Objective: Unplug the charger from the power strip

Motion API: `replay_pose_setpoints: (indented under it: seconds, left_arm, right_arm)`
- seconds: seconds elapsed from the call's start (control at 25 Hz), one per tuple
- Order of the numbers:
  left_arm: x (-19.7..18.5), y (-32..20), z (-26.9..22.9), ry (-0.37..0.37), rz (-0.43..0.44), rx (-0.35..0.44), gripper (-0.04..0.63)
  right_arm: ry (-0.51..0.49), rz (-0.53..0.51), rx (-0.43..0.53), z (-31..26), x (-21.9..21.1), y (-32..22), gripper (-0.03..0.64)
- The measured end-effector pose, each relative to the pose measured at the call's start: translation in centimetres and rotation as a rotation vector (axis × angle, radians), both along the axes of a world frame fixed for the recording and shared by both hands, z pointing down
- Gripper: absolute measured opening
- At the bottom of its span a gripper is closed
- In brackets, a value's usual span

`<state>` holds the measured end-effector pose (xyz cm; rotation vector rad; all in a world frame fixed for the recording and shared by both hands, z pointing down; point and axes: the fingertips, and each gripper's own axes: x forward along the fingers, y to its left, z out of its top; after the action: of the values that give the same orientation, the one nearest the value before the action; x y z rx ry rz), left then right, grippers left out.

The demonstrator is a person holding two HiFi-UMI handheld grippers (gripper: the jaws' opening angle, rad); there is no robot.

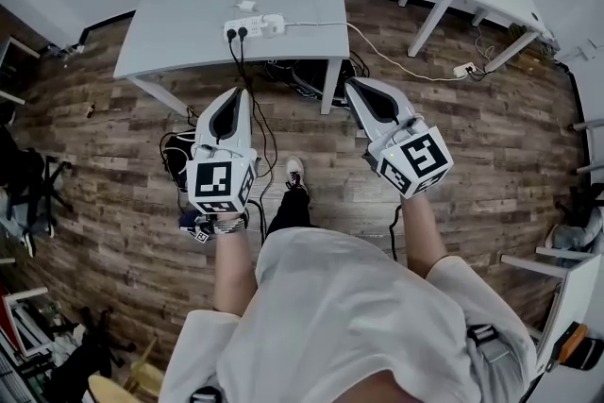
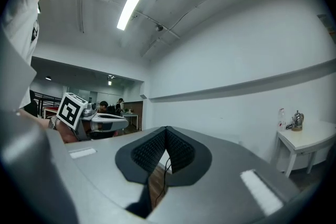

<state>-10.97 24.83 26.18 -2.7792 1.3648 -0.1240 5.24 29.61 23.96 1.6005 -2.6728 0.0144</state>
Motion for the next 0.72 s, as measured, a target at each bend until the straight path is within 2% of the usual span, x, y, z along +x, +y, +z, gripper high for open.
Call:
replay_pose_setpoints:
  seconds: [0.08, 0.24, 0.52, 0.72]
  left_arm:
    - [0.5, -2.9, 0.5, -0.016, 0.004, -0.002, 0.0]
    - [0.8, -7.9, 0.5, -0.002, 0.028, -0.005, 0.0]
    - [0.3, -15.6, 1.0, -0.046, 0.026, -0.031, 0.0]
    - [1.1, -19.3, 1.0, 0.016, 0.104, -0.021, 0.0]
  right_arm:
    - [-0.013, 0.009, -0.006, 0.0, 0.6, -2.7, 0.002]
    - [-0.031, 0.022, -0.005, -0.7, 0.8, -8.1, 0.002]
    - [-0.061, 0.015, -0.032, -0.4, -0.3, -16.3, 0.002]
    - [-0.049, 0.022, -0.051, 0.1, -0.7, -21.4, 0.002]
